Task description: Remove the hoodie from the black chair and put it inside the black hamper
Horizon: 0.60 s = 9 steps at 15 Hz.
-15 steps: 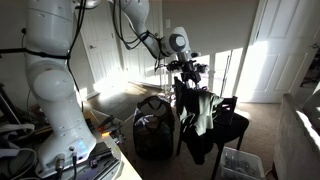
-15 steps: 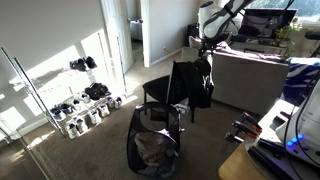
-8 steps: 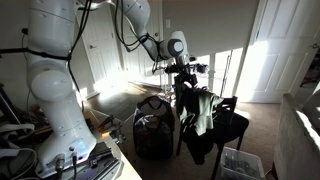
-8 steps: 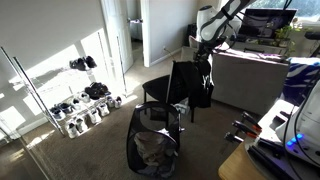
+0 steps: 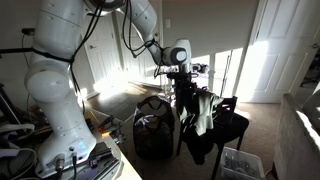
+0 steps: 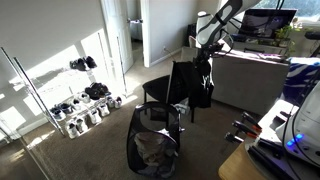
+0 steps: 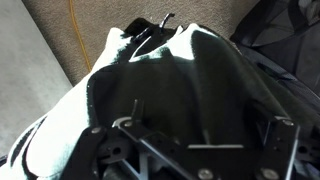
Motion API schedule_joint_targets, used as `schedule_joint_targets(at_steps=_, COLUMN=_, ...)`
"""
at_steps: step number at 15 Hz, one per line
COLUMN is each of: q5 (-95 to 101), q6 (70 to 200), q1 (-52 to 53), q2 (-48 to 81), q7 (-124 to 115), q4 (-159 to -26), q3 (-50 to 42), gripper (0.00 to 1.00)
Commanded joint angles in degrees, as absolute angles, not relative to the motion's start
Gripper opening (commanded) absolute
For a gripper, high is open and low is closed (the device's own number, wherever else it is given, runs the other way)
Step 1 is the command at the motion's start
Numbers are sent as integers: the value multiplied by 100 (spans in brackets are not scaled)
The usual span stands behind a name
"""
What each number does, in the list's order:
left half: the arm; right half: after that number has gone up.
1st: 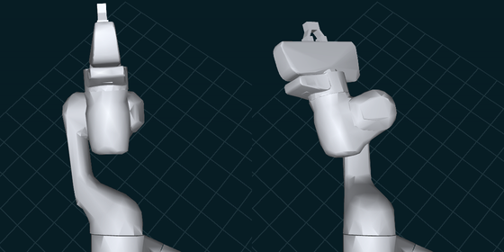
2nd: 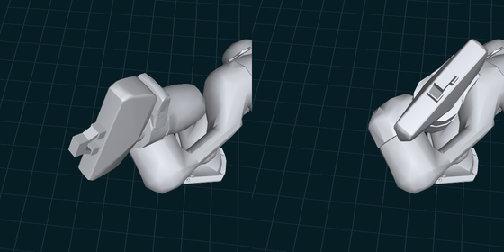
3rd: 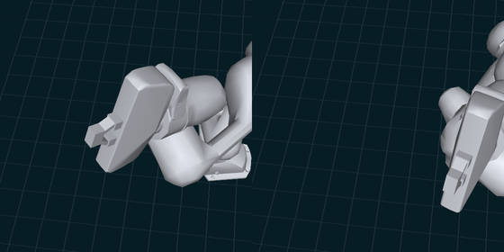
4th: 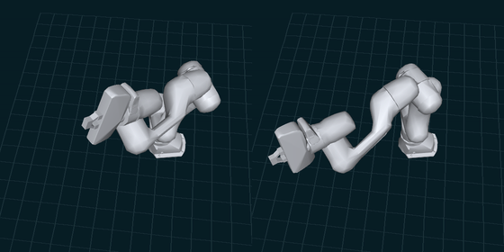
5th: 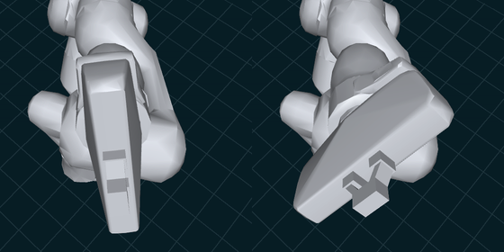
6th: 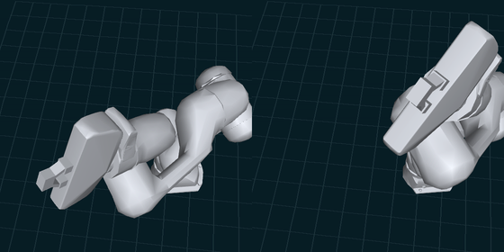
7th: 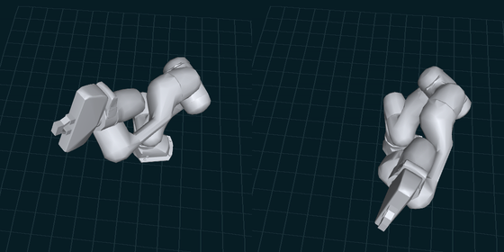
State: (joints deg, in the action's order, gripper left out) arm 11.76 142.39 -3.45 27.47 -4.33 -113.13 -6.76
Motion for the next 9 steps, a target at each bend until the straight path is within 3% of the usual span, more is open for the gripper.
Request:
schedule_joint_targets(at_steps=1, q5=987, q6=14305, q1=-484, q2=2825, q7=-3, q4=-11195, q3=-556, gripper=100)
schedule_joint_targets(at_steps=3, q5=1023, q6=14415, q1=-496, q2=2856, q7=139, q4=-11162, q3=-535, gripper=100)
schedule_joint_targets(at_steps=5, q5=1089, q6=14468, q1=-479, q2=2881, q7=178, q4=-11140, q3=-574, gripper=74)
schedule_joint_targets(at_steps=9, q5=1054, q6=14452, q1=-525, q2=2884, q7=242, q4=-11106, q3=-564, gripper=47)
